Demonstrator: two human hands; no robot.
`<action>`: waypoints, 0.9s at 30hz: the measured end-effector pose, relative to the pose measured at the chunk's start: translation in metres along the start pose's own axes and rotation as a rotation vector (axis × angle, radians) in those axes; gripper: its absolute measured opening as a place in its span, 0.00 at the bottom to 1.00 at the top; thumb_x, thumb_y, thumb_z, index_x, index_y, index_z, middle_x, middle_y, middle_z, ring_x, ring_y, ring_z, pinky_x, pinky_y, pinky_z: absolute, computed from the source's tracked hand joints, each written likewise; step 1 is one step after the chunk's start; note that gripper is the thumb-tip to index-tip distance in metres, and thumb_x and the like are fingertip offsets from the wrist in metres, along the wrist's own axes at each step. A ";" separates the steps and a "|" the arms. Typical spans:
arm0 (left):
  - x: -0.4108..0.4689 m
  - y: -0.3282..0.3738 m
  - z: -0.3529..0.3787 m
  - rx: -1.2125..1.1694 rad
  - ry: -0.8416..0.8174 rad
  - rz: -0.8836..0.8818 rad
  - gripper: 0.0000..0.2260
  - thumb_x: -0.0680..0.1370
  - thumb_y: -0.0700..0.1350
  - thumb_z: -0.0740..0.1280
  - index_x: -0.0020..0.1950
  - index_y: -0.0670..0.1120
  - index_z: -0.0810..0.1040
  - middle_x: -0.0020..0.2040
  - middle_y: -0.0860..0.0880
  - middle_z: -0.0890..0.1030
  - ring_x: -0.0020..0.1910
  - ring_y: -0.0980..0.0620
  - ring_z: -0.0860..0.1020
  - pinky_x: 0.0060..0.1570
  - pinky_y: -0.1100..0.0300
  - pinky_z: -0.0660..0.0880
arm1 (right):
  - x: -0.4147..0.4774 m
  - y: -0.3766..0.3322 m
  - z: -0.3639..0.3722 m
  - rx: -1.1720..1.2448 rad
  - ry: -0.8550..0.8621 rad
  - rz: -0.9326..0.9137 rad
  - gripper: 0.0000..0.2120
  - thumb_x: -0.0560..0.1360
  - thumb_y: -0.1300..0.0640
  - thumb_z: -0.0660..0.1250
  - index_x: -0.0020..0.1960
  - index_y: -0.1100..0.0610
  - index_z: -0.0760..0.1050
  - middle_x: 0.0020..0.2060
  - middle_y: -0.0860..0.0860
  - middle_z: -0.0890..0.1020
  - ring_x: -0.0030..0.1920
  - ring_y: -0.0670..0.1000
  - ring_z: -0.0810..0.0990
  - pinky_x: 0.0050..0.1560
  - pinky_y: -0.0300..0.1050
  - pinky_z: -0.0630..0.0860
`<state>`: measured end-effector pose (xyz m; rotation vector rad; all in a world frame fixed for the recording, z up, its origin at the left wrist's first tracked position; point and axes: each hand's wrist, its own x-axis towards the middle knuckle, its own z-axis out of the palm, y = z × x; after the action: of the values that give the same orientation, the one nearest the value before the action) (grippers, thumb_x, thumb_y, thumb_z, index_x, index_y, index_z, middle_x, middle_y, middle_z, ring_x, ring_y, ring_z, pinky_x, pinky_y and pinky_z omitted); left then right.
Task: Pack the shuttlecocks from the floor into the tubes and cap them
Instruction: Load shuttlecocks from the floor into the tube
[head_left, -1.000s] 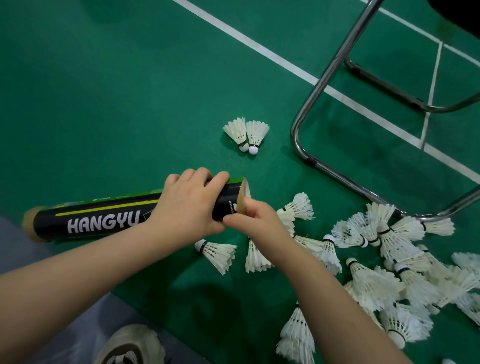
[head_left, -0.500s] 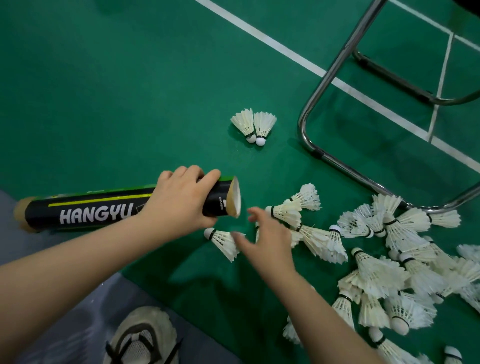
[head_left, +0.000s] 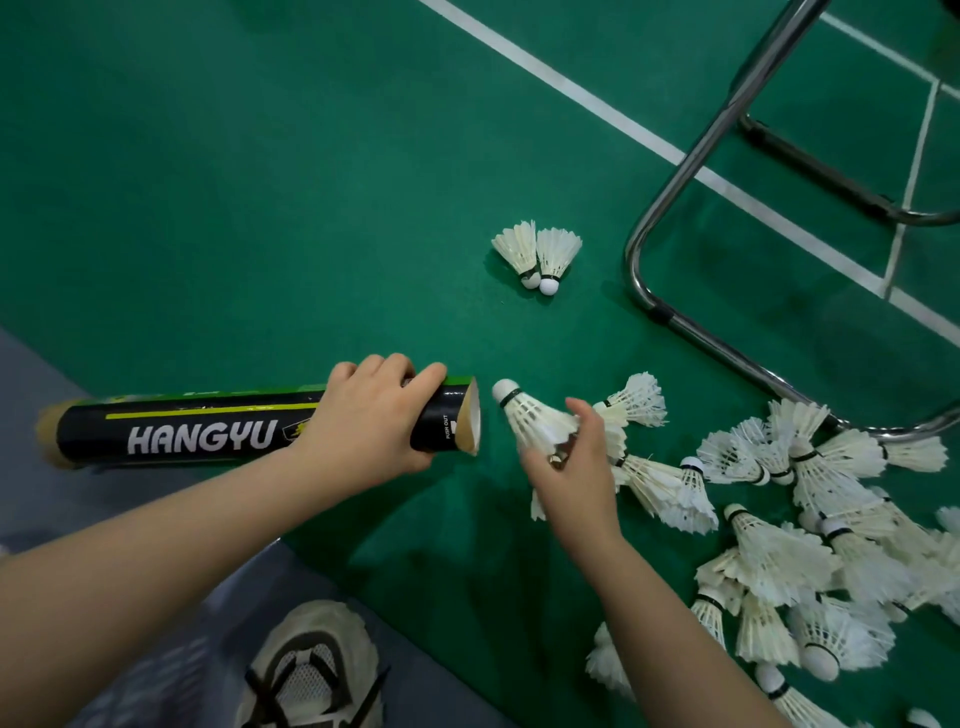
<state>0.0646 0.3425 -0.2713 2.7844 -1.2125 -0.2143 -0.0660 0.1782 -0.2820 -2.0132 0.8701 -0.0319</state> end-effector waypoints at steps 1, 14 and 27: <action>-0.001 0.001 0.001 0.002 -0.009 0.003 0.31 0.59 0.56 0.73 0.59 0.49 0.70 0.47 0.46 0.76 0.44 0.42 0.74 0.44 0.51 0.67 | -0.001 -0.005 -0.007 0.120 0.027 -0.009 0.28 0.72 0.55 0.64 0.69 0.49 0.59 0.54 0.46 0.71 0.46 0.36 0.73 0.43 0.28 0.69; -0.004 0.023 0.000 0.008 0.006 0.074 0.33 0.54 0.58 0.73 0.55 0.50 0.68 0.41 0.47 0.76 0.39 0.43 0.76 0.38 0.51 0.70 | -0.022 -0.031 0.007 0.137 -0.305 -0.125 0.38 0.70 0.38 0.54 0.76 0.48 0.46 0.68 0.37 0.57 0.70 0.36 0.55 0.69 0.35 0.52; -0.003 0.042 0.002 -0.052 0.103 0.169 0.27 0.60 0.61 0.58 0.56 0.49 0.67 0.40 0.45 0.77 0.37 0.43 0.76 0.37 0.52 0.71 | -0.026 -0.022 -0.002 0.376 -0.442 -0.083 0.21 0.61 0.39 0.68 0.52 0.46 0.76 0.47 0.47 0.81 0.50 0.47 0.78 0.58 0.50 0.74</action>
<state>0.0320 0.3159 -0.2666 2.5966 -1.3868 -0.0862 -0.0734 0.1994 -0.2566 -1.6131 0.4580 0.1839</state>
